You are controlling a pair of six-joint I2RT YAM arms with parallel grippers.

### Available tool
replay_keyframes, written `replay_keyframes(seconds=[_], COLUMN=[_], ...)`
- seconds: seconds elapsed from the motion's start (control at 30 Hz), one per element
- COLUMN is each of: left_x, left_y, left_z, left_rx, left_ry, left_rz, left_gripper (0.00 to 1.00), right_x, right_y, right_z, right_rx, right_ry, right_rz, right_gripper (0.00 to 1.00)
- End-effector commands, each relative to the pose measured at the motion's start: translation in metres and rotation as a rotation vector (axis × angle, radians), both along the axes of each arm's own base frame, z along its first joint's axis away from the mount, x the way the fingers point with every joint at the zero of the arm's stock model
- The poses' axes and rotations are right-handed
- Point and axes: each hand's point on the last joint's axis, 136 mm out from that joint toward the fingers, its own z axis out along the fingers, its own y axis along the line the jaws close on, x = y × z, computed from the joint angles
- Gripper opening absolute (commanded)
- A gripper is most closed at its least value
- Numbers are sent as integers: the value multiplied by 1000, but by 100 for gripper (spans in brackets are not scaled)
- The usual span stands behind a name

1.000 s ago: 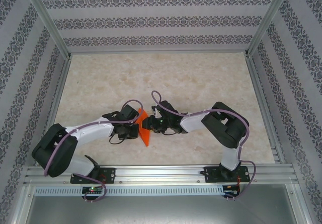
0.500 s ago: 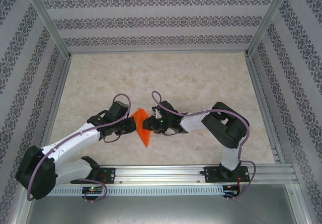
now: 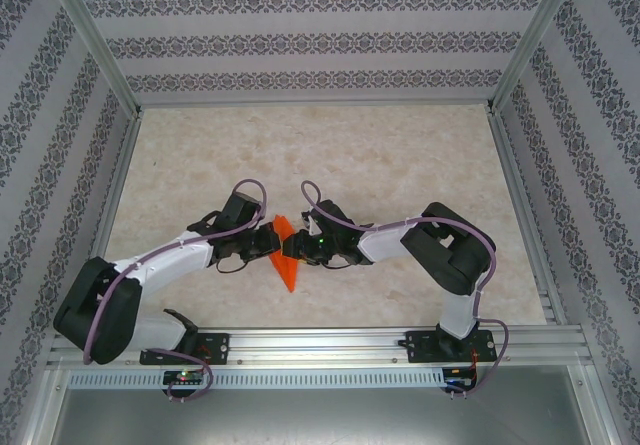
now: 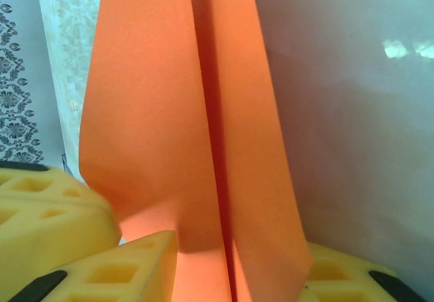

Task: Fold a paper plane with a square sheet of paper (pick it up from the middle)
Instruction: Turn over the paper at the center of the table.

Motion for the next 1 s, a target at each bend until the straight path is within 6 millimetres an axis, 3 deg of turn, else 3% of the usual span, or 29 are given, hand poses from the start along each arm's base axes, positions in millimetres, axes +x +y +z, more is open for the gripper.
replay_keyframes(seconds=[0.0,0.47,0.77,0.97], left_x=[1,-1,-5,-3], left_y=[18,24,27,26], left_z=[-16,-45,-48,-38], left_rx=[70,144,150,135], left_ry=[-5,40,50,30], left_rz=[21,-11,-4,4], left_gripper=[2,0,0,0], right_x=[0,-8,-10,-7], right_y=[8,18,24,21], right_z=[4,1,-4,1], right_rx=[24,34,10,3], right_ry=[-28,-17,-15,-28], right_rz=[29,78,100,89], right_gripper=[39,39,26,14])
